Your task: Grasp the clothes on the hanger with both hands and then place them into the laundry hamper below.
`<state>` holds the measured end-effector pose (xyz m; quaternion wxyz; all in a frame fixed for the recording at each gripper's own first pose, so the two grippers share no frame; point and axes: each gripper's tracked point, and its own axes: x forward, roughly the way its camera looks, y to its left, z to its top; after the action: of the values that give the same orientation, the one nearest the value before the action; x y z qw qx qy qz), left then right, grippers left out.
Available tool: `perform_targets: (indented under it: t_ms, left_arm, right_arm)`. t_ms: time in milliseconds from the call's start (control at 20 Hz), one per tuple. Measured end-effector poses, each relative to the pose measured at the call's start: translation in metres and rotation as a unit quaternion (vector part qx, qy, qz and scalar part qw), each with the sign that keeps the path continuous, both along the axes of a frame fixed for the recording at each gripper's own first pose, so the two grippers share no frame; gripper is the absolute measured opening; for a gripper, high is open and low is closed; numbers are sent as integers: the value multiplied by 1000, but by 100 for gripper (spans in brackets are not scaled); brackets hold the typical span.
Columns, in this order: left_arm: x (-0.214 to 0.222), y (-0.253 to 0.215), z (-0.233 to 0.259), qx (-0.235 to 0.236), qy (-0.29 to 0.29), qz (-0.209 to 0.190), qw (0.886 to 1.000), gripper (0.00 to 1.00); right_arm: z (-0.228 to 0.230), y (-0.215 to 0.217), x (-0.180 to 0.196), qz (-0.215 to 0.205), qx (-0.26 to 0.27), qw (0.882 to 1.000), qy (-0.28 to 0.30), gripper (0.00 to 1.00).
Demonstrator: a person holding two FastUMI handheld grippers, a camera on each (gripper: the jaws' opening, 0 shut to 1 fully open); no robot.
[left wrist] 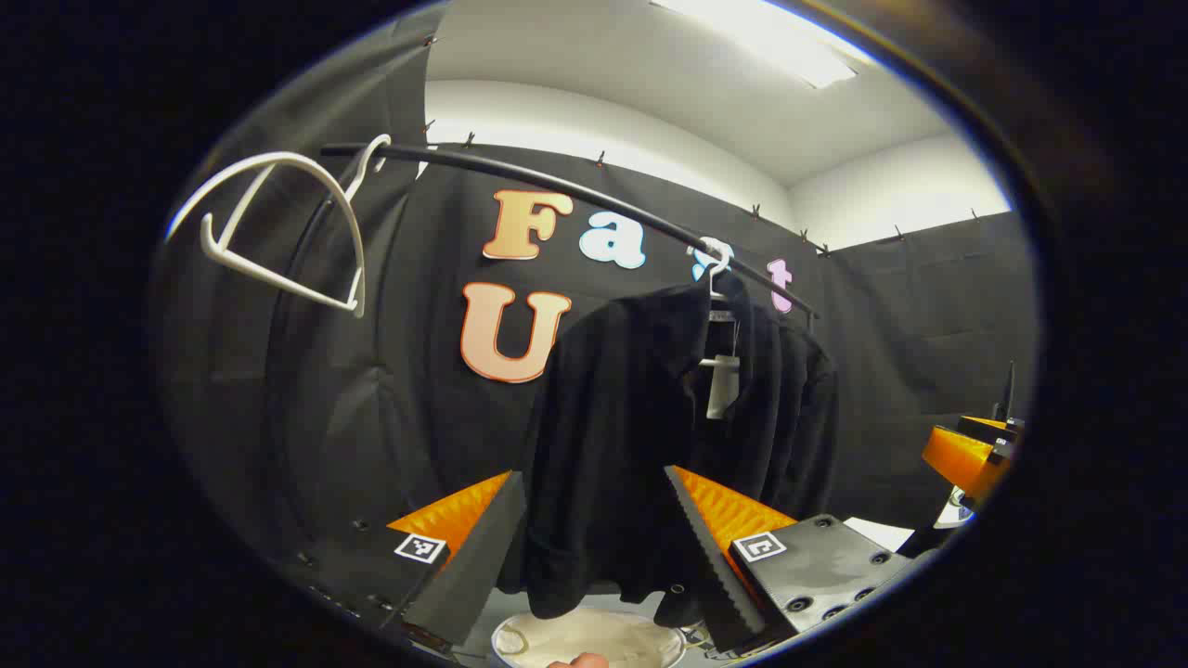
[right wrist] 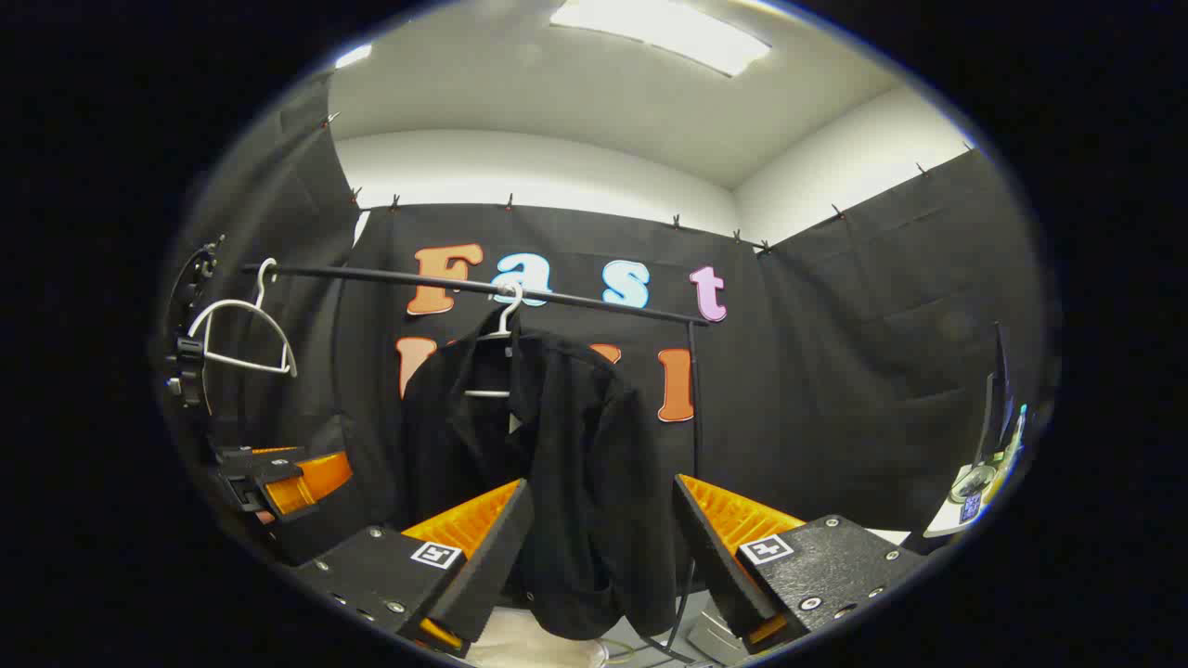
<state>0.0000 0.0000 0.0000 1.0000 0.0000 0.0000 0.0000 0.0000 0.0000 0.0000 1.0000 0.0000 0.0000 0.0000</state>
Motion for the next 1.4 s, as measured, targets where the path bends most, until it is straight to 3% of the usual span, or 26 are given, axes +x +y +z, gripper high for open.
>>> perform_targets:
  t_ms: [50, 350, 600, 800, 850, 900, 1000, 1100, 1200, 1400]
  left_arm:
    - [1, 3, 0, -3, -1, 4, 1000, 96]
    - [-3, 23, 2, 17, -7, 36, 999, 93]
    - [4, 19, 4, 21, -11, 46, 999, 96]
    - [14, 16, 14, 13, -27, 39, 999, 96]
    - [16, 17, 15, 14, -24, 41, 999, 96]
    - [18, 12, 14, 14, -22, 34, 999, 96]
    - [21, 7, 15, 21, -25, 26, 999, 100]
    - [21, 5, 16, 32, -27, 26, 999, 93]
    - [22, -7, 14, 30, -24, 16, 999, 96]
    - [18, -23, 11, 23, -16, 0, 1000, 93]
  right_arm:
    - [1, -3, 1, -3, -2, 1000, -5, 93]
    - [-10, 1, 12, 17, 18, 1000, 8, 93]
    - [-16, -8, 27, 14, -21, 1000, 0, 93]
    - [-14, -2, 33, 30, -3, 1000, 5, 93]
    - [-16, 2, 33, 38, 2, 999, 6, 98]
    - [-17, 0, 35, 32, 6, 999, 7, 93]
    - [-16, -4, 35, 31, 20, 999, 8, 93]
    - [-15, -6, 35, 29, 22, 999, 6, 93]
    - [-15, -11, 34, 26, 23, 999, 8, 93]
    - [-4, -11, 25, 29, 28, 999, -5, 93]
